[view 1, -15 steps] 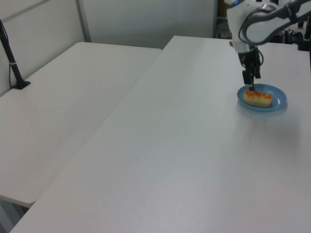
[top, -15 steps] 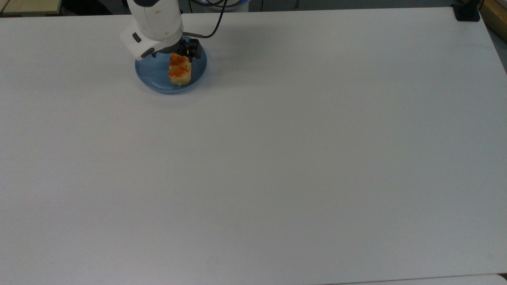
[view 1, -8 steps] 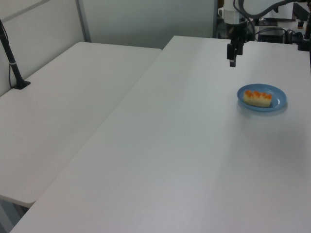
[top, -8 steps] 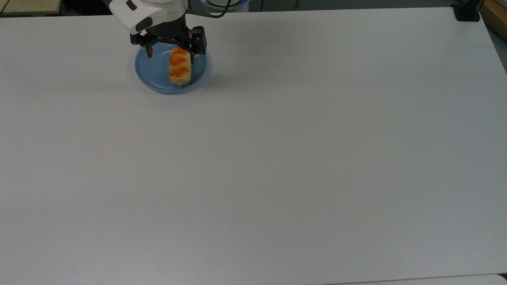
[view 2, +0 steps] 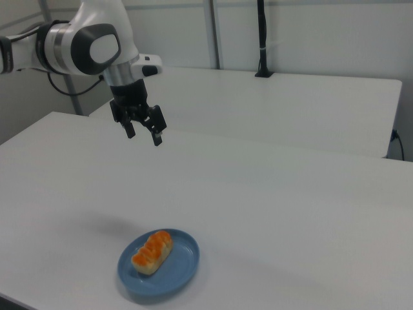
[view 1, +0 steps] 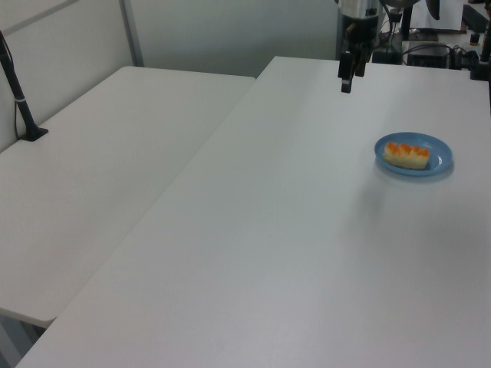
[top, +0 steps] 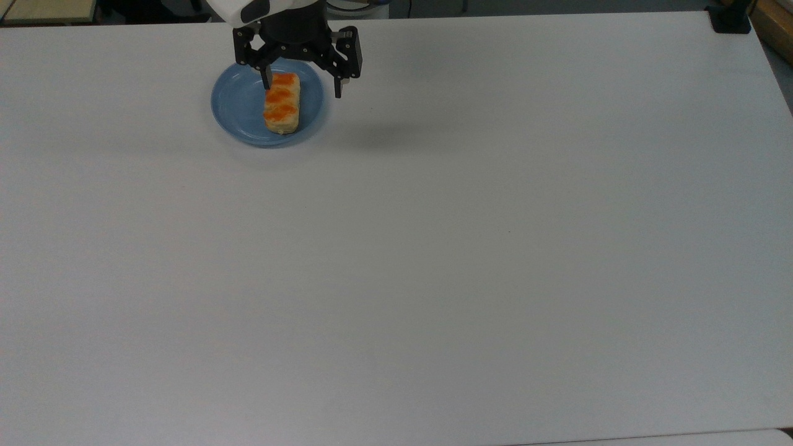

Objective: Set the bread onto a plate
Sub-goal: 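Raise the open gripper away from the bread on the plate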

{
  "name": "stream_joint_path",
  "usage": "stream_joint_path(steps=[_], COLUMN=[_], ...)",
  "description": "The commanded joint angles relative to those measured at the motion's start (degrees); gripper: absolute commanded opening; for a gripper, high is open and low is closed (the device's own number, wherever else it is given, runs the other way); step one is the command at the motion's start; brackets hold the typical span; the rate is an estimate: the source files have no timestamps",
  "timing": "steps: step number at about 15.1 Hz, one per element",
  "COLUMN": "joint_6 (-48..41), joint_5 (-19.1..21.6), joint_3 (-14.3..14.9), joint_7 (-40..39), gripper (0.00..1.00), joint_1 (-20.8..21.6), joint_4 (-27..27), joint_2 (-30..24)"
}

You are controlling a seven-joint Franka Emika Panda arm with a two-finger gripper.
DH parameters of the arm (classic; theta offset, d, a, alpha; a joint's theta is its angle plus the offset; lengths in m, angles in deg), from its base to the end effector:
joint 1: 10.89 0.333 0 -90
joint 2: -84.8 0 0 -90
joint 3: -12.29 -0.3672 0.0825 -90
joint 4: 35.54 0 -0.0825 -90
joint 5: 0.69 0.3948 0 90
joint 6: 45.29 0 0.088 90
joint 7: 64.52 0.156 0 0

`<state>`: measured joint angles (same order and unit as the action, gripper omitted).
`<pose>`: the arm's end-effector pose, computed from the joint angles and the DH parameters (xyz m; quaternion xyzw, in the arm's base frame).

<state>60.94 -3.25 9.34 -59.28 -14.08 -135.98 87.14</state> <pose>0.5979 -0.0086 0.5394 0.9984 -0.0422 0.0310 0.0192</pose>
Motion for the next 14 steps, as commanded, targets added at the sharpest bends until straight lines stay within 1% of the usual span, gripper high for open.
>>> stream_joint_path(steps=[1,2,3,5,6,14], joint_6=[-4.00,-5.32,-6.02,-6.38,-6.38,-6.47], joint_5=[2.72,3.78,4.92,8.08,8.79,8.97], joint_3=[1.70,3.11,3.91,5.23,5.49,5.85], joint_7=[-3.28,-4.78,-6.01,-9.09,-9.10,-6.29], gripper=[1.00,1.00,1.00,1.00,1.00,1.00], joint_1=[-0.42,-0.07,0.11,0.11,0.19,0.46], joint_4=[3.75,4.63,4.99,5.08,5.08,5.34], joint_2=[-0.05,-0.05,0.04,0.04,0.04,-0.23])
